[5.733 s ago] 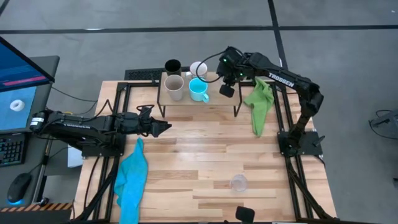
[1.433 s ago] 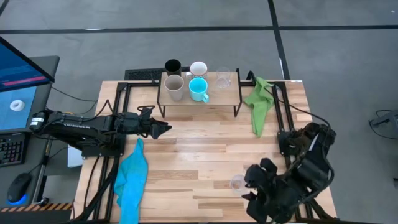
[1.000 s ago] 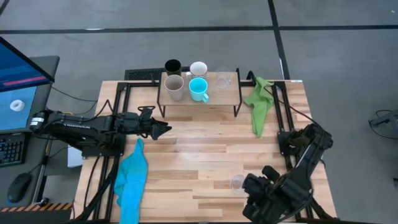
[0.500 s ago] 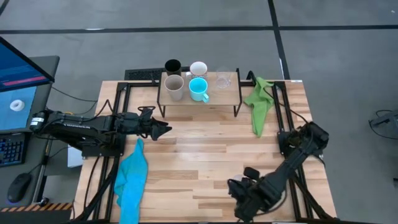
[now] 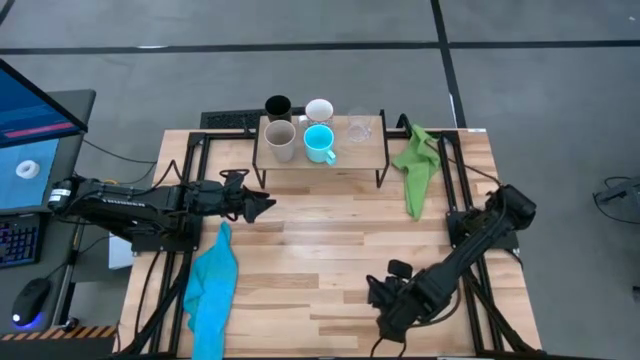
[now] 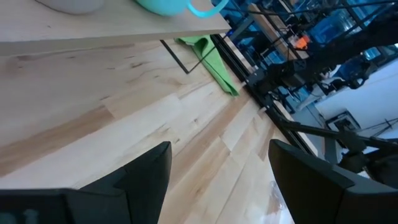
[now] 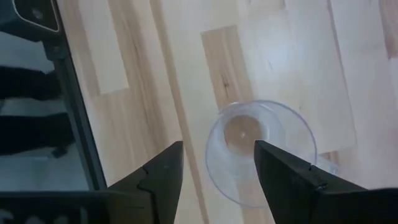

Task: Stack small to large cups/mugs on shelf
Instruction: Put the transparent mug on the shelf

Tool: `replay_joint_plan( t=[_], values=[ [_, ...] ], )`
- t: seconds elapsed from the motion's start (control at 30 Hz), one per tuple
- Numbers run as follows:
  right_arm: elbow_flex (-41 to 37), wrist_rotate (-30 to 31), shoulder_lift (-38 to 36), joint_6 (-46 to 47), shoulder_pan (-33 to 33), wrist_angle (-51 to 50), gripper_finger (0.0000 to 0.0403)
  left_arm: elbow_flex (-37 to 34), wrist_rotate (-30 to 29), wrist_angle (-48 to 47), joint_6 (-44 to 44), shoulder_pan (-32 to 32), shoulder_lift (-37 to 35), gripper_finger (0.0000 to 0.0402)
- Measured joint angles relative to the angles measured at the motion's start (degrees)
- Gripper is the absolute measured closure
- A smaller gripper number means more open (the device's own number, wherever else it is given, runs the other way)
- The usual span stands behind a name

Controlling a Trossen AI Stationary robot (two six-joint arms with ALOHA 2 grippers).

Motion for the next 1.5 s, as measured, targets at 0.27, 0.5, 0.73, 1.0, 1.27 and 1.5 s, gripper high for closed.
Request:
replay_joint_plan(
  t=[0.27,0.5,0.73,1.0,1.27,1.5],
  values=[
    [-7.55,0.01,-4.56,-2.89,0.02,6.19,0.0184,0.0,-0.98,0.2,-1.59,0.0,0.02,0.0141],
    [-9.13,-0.11,-4.38,-5.84,-0.49,9.03,0.0184,0.0,-1.11,0.15,-2.09,0.0,0.0,0.0141],
    [-9.17,0.06,-4.11,-5.93,-0.35,8.88,0.0184,0.0,-1.11,-0.24,-2.16,0.01,0.02,0.0141],
    [-9.13,0.17,-2.36,-4.9,-0.7,10.94,0.0184,0.0,-0.41,-0.24,-2.18,0.0,0.0,0.0141],
    [-9.06,-0.86,-0.24,-3.64,-0.83,12.0,0.0184,0.0,-0.39,-0.26,-2.14,0.01,0.0,0.0141],
    [-9.13,-1.35,-0.27,-2.34,-0.86,9.32,0.0212,0.0,-0.39,-0.26,-2.14,0.0,0.01,0.0141]
  ],
)
